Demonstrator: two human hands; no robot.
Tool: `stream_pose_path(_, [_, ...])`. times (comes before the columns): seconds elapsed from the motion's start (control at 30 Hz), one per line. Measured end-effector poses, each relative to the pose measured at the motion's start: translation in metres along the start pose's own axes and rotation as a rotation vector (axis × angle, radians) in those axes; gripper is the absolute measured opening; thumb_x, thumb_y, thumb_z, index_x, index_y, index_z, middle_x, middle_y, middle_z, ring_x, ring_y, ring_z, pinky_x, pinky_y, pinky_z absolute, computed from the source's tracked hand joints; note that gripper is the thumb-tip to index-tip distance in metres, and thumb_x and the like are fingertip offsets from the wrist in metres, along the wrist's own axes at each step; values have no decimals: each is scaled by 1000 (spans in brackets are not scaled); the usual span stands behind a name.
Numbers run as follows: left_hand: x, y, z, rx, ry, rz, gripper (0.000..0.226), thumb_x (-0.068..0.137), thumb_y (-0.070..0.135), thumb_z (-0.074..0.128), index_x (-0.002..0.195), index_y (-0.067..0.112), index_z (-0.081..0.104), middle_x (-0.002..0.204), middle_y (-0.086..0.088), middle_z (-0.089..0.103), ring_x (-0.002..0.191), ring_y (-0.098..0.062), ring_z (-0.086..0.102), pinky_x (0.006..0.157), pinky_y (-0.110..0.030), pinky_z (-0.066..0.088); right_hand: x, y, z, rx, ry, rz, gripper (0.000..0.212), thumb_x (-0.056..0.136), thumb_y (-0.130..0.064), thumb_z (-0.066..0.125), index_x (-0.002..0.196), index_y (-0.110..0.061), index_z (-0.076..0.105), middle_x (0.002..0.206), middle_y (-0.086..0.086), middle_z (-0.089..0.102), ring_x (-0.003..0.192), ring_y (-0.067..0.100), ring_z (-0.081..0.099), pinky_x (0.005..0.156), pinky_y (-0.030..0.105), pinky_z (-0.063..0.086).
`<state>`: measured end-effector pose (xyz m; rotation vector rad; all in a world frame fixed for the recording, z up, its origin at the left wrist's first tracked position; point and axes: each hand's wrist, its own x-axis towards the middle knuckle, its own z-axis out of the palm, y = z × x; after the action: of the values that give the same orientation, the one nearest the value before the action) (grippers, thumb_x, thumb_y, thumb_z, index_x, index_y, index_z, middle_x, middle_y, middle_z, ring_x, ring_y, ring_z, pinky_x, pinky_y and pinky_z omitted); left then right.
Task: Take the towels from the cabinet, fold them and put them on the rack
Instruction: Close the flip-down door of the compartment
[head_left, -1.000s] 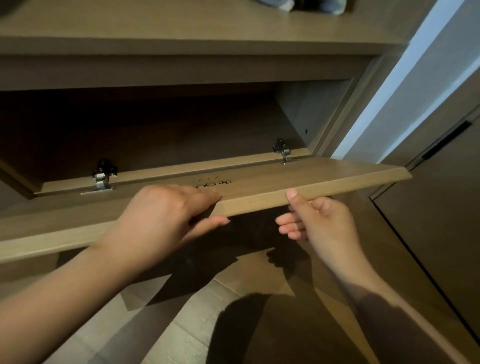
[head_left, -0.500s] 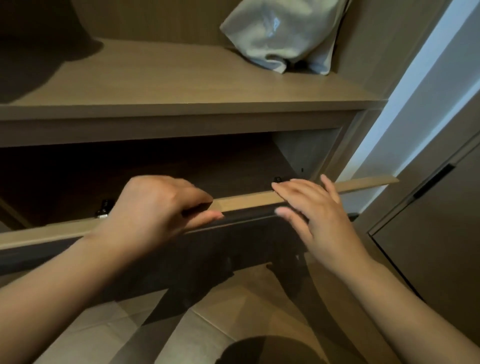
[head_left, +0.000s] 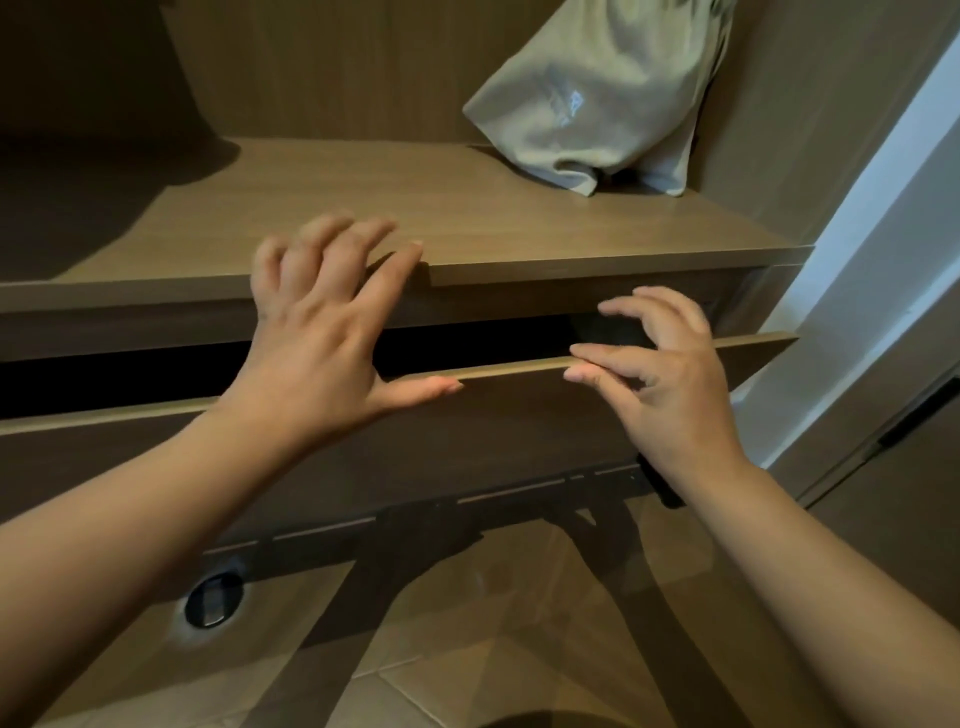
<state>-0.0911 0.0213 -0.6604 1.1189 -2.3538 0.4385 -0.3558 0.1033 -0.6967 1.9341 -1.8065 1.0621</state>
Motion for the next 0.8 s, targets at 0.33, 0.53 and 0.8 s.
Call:
stream_pose_path(0.33, [13,-5,17,-10,116,-7,75,85,69,44,138,17,51,140,-6,54,125,-27,53,100,-44,33,44,20,14,-171,-105,-42,80,84,-63,54,150,-21,37,156,2,37,149,19,22,121,54,6])
stream_pose_path(0.53, [15,0,26,-21,213,-67,60,85,57,59,130,17,57,131,-5,59,111,-29,57,95,-43,32,49,19,28,-160,47,-16,68,82,-59,64,135,-18,52,137,6,52,134,23,44,121,55,12])
stream_pose_path(0.8, [17,0,37,-23,307,-99,49,87,51,65,123,17,59,123,-4,63,106,-29,58,92,-41,31,49,21,42,-184,163,-16,65,81,-57,69,129,-15,54,130,7,55,129,23,47,121,53,15])
